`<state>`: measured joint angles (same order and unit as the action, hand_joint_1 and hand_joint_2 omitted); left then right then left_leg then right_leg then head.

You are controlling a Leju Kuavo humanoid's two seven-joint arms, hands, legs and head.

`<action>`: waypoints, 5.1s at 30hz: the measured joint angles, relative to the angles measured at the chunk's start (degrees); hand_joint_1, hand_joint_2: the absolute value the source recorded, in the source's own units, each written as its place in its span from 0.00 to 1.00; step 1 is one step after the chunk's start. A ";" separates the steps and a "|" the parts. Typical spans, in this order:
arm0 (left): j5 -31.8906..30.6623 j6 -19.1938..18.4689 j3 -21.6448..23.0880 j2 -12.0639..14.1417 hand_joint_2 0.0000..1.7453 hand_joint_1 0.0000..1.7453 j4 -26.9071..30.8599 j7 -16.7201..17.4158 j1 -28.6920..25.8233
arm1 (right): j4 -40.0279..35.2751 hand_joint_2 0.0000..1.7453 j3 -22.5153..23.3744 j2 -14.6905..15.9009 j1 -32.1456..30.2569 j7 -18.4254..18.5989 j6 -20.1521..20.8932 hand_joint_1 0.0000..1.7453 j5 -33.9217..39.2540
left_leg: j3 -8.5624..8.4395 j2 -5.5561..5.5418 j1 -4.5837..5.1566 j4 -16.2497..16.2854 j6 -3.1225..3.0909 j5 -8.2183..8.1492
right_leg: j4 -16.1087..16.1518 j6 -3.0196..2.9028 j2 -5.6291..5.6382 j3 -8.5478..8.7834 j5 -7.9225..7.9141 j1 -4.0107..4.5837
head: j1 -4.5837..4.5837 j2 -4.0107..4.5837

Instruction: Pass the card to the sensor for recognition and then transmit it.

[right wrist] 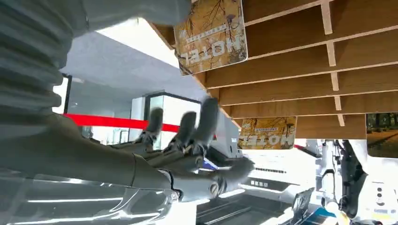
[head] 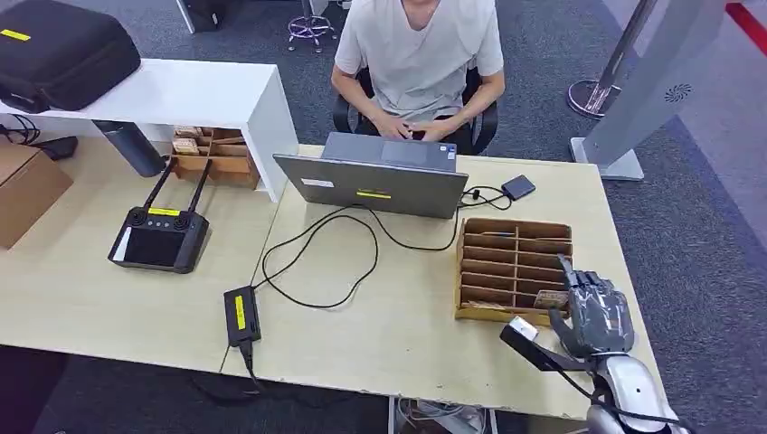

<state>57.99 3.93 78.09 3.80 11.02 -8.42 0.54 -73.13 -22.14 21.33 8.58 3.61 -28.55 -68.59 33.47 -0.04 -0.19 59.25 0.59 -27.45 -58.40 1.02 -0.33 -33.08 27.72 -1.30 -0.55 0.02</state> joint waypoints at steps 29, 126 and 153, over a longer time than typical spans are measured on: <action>-0.15 -0.02 0.00 0.00 1.00 0.00 0.00 0.02 0.01 | 0.35 1.00 -0.11 -0.35 0.12 -0.20 0.72 0.00 -0.33 | 0.01 -0.01 0.00 0.00 0.00 0.00 | 0.00 0.00 -0.01 0.00 0.00 0.00 | 0.00 0.00; -0.04 0.31 0.00 0.00 1.00 0.00 0.00 0.07 0.00 | 0.46 1.00 0.46 -0.59 -0.74 -0.85 0.00 0.00 2.45 | 0.00 0.00 0.00 0.00 0.00 0.00 | 0.00 0.00 -0.01 0.00 0.00 0.00 | 0.00 0.02; -0.04 0.24 0.00 0.00 1.00 0.00 0.00 0.07 0.00 | 0.46 1.00 1.03 -0.59 -0.81 -1.05 0.17 1.00 2.97 | 0.00 0.00 0.00 0.00 0.00 0.00 | 0.00 0.00 -0.01 -0.01 0.00 0.00 | 0.00 0.00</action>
<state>57.94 4.17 78.09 3.80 11.02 -8.35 0.54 -72.67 -21.12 20.74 7.77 2.56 -28.37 -65.61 33.47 -0.04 -0.19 59.25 0.59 -27.45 -58.40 1.02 -0.34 -33.09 27.72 -1.30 -0.55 0.02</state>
